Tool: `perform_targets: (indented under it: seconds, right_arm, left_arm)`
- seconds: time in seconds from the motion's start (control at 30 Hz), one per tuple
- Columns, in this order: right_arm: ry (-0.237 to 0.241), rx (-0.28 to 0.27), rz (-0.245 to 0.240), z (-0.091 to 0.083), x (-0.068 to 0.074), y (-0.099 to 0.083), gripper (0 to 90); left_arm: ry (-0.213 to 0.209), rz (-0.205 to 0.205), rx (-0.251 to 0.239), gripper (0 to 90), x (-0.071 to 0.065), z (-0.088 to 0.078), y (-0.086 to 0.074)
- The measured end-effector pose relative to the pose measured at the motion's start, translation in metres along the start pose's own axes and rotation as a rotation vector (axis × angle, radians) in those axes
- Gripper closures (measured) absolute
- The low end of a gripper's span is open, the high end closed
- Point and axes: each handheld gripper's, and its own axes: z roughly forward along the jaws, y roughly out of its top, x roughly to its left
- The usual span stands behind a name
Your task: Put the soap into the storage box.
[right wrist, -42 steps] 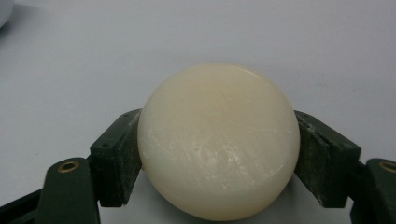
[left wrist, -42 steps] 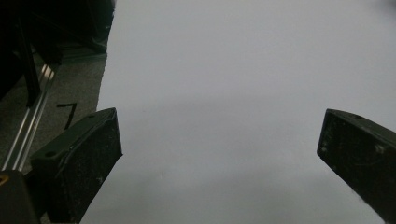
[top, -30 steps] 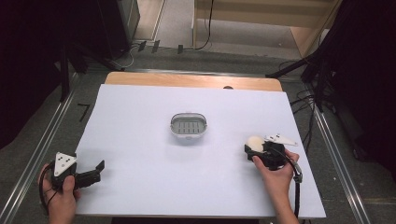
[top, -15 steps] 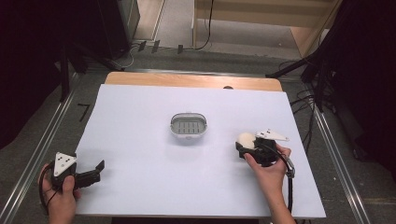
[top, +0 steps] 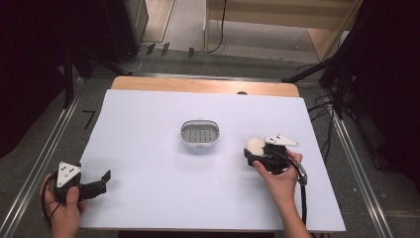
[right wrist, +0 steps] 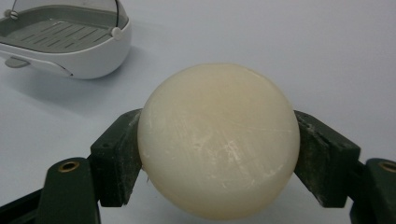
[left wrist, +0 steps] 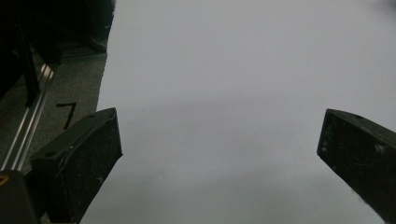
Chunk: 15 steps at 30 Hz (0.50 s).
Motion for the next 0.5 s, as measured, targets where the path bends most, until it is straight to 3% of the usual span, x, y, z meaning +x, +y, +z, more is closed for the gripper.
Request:
perform_targets:
  seconds: [0.5]
  right_arm:
    - [0.037,0.002,-0.021,0.011,0.019,0.011,25.0]
  left_arm:
    - [-0.001,-0.003,0.0,0.4,0.0,0.0,0.0]
